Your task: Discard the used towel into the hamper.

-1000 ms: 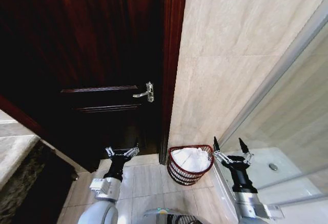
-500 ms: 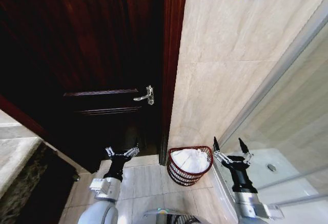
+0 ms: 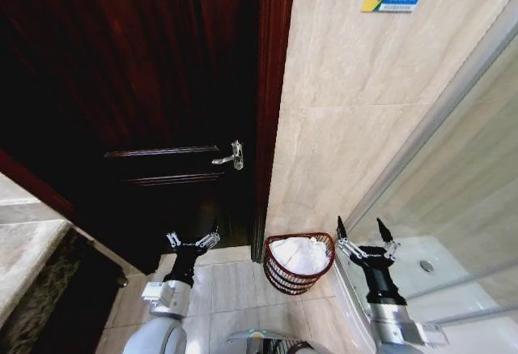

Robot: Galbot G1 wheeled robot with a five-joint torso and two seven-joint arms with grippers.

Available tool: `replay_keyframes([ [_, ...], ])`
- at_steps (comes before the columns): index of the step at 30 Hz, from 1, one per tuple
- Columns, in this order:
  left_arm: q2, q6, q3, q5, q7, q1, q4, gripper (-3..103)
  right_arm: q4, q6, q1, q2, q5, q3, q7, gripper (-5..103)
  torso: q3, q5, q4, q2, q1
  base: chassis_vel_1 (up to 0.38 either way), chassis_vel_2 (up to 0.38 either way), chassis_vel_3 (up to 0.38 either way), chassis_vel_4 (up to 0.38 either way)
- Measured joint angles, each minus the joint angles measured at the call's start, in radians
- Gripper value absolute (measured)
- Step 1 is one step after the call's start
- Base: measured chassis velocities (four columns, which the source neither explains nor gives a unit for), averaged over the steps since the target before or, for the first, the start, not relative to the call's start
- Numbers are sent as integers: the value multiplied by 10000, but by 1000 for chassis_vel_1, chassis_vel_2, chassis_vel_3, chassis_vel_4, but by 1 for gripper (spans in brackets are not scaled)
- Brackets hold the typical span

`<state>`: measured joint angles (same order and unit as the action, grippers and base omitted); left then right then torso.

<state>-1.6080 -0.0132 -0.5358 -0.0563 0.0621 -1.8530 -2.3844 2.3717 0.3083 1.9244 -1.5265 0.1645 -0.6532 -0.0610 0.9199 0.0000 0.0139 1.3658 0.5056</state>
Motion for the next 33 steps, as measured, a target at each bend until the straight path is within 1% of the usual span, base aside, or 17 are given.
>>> replay_keyframes([
  [13,0,0,0,0,0,0,0,100,-1,0,0,0,0,0,0,100,11,0,0,17,8,0,0,0,0],
  [20,0,0,0,0,0,0,0,100,-1,0,0,1,0,0,0,100,81,0,1,148,64,0,0,0,0],
  [33,0,0,0,0,0,0,0,100,-1,0,0,1,0,0,0,100,72,0,1,131,60,0,0,0,0],
])
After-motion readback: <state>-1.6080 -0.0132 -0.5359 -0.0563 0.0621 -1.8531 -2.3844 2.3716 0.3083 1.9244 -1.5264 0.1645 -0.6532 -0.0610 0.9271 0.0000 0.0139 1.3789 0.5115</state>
